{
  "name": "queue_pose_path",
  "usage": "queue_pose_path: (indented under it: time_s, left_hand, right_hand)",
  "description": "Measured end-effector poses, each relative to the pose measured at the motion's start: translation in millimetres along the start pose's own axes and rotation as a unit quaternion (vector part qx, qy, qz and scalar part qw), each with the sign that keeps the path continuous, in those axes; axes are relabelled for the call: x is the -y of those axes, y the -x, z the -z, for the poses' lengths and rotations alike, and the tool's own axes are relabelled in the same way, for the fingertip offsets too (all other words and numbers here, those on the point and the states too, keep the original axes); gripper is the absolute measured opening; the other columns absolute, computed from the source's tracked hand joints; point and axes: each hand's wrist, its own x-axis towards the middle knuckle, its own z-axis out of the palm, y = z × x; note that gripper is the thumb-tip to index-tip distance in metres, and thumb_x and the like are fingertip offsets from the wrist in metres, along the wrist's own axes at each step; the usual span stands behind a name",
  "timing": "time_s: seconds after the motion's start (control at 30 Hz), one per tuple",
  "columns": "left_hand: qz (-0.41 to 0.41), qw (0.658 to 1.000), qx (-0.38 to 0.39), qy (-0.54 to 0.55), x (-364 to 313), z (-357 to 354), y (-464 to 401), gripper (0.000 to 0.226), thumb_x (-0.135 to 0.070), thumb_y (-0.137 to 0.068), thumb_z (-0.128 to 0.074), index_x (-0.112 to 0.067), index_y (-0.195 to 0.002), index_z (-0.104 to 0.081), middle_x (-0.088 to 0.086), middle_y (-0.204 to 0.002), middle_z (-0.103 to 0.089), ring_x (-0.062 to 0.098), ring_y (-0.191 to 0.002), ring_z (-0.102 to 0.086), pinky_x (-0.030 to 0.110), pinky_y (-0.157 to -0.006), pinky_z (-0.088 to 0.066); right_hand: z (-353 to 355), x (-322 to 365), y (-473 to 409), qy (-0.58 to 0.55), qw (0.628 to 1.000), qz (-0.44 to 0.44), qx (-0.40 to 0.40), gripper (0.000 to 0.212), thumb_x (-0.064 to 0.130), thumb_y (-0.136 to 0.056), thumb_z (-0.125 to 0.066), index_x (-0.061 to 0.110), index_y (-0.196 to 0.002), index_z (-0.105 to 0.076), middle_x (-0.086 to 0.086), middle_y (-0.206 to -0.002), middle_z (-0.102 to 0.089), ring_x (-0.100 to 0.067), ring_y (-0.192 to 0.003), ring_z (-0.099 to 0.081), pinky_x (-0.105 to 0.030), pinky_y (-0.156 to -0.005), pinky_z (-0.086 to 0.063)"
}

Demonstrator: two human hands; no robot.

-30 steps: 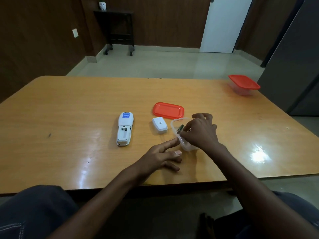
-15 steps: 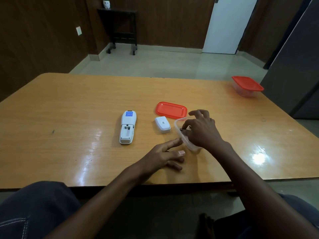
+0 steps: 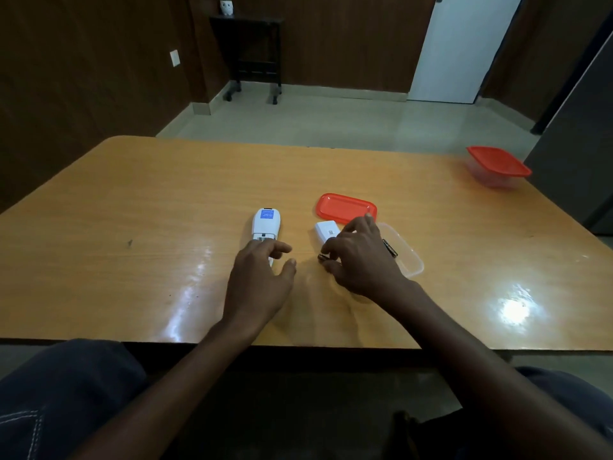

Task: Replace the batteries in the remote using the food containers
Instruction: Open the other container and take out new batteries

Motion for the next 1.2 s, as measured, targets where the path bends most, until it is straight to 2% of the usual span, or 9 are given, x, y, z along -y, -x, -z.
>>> queue_pose_path:
  time_s: [0.13,0.23,0.33,0.43,0.5,0.77,0.9,1.03,1.2]
  left_hand:
    - [0.015,0.996,-0.007,-0.086,15,3,-4,0.035,-0.024,-0.087,-0.072,-0.025,-0.121,-0.064,0.001,-0.124,-0.053,0.022,-0.120,-0.048,0.027,-0.081,-0.042]
    - [0.046,0.995,-0.014,-0.089,21,2,-8,0.044,-0.028,-0.086,-0.073,-0.024,-0.128,-0.059,0.001,-0.126,-0.047,0.024,-0.122,-0.047,0.031,-0.082,-0.046]
    - [0.081,0.994,-0.014,-0.071,23,1,-10,0.053,-0.033,-0.084,-0.074,-0.022,-0.132,-0.054,0.003,-0.130,-0.046,0.024,-0.122,-0.050,0.035,-0.089,-0.048]
    - [0.102,0.992,-0.012,-0.067,25,1,-12,0.060,-0.036,-0.083,-0.074,-0.021,-0.136,-0.051,0.004,-0.131,-0.049,0.024,-0.120,-0.052,0.036,-0.089,-0.047]
    - [0.107,0.992,-0.011,-0.067,25,2,-14,0.062,-0.037,-0.082,-0.075,-0.020,-0.136,-0.051,0.005,-0.129,-0.052,0.025,-0.118,-0.054,0.036,-0.087,-0.048]
    - [0.094,0.993,-0.006,-0.072,26,5,-13,0.058,-0.034,-0.084,-0.075,-0.018,-0.136,-0.055,0.006,-0.125,-0.053,0.026,-0.112,-0.057,0.033,-0.084,-0.046]
    - [0.094,0.993,-0.005,-0.069,25,6,-13,0.059,-0.034,-0.084,-0.073,-0.018,-0.137,-0.053,0.006,-0.126,-0.052,0.026,-0.112,-0.057,0.032,-0.084,-0.045]
    - [0.094,0.994,-0.003,-0.062,24,6,-13,0.059,-0.034,-0.085,-0.072,-0.018,-0.138,-0.053,0.005,-0.125,-0.051,0.025,-0.113,-0.057,0.029,-0.082,-0.042]
    - [0.096,0.994,-0.002,-0.059,24,6,-13,0.059,-0.033,-0.085,-0.073,-0.019,-0.138,-0.053,0.005,-0.126,-0.051,0.025,-0.112,-0.058,0.029,-0.082,-0.042]
  right_hand:
    - [11,-8,4,-0.057,0.996,-0.016,-0.065,0.023,0.034,-0.084,-0.074,0.017,-0.100,-0.079,-0.001,-0.091,-0.077,-0.031,-0.105,-0.056,-0.043,-0.089,-0.047]
    - [27,-25,9,-0.045,0.985,-0.115,-0.122,0.015,0.024,-0.087,-0.069,0.016,-0.096,-0.078,-0.001,-0.091,-0.076,-0.028,-0.099,-0.058,-0.036,-0.068,-0.049]
    - [31,-45,12,0.027,0.975,-0.210,-0.070,0.019,0.017,-0.085,-0.063,0.013,-0.097,-0.078,-0.005,-0.095,-0.073,-0.030,-0.095,-0.062,-0.033,-0.064,-0.048]
    - [25,-48,13,0.078,0.969,-0.232,0.015,0.011,0.013,-0.085,-0.059,0.005,-0.080,-0.064,-0.005,-0.084,-0.059,-0.031,-0.094,-0.058,-0.027,-0.052,-0.031]
    - [22,-46,13,0.077,0.968,-0.236,0.041,0.013,0.012,-0.087,-0.056,0.008,-0.075,-0.055,-0.007,-0.084,-0.055,-0.030,-0.093,-0.053,-0.028,-0.053,-0.026]
    - [19,-43,8,0.052,0.967,-0.246,0.036,0.021,0.007,-0.077,-0.059,0.011,-0.092,-0.073,-0.006,-0.092,-0.067,-0.029,-0.097,-0.056,-0.029,-0.057,-0.037]
    - [21,-41,7,0.054,0.966,-0.250,0.037,0.004,0.005,-0.080,-0.059,0.008,-0.078,-0.060,-0.008,-0.082,-0.062,-0.028,-0.078,-0.052,-0.026,-0.051,-0.029]
    - [21,-37,7,0.066,0.964,-0.250,0.060,0.028,0.005,-0.084,-0.057,0.011,-0.064,-0.039,-0.003,-0.073,-0.043,-0.027,-0.080,-0.044,-0.031,-0.056,-0.034]
    - [22,-34,7,0.111,0.968,-0.221,0.050,0.012,0.004,-0.089,-0.052,0.012,-0.083,-0.057,-0.004,-0.081,-0.046,-0.029,-0.089,-0.051,-0.032,-0.059,-0.037]
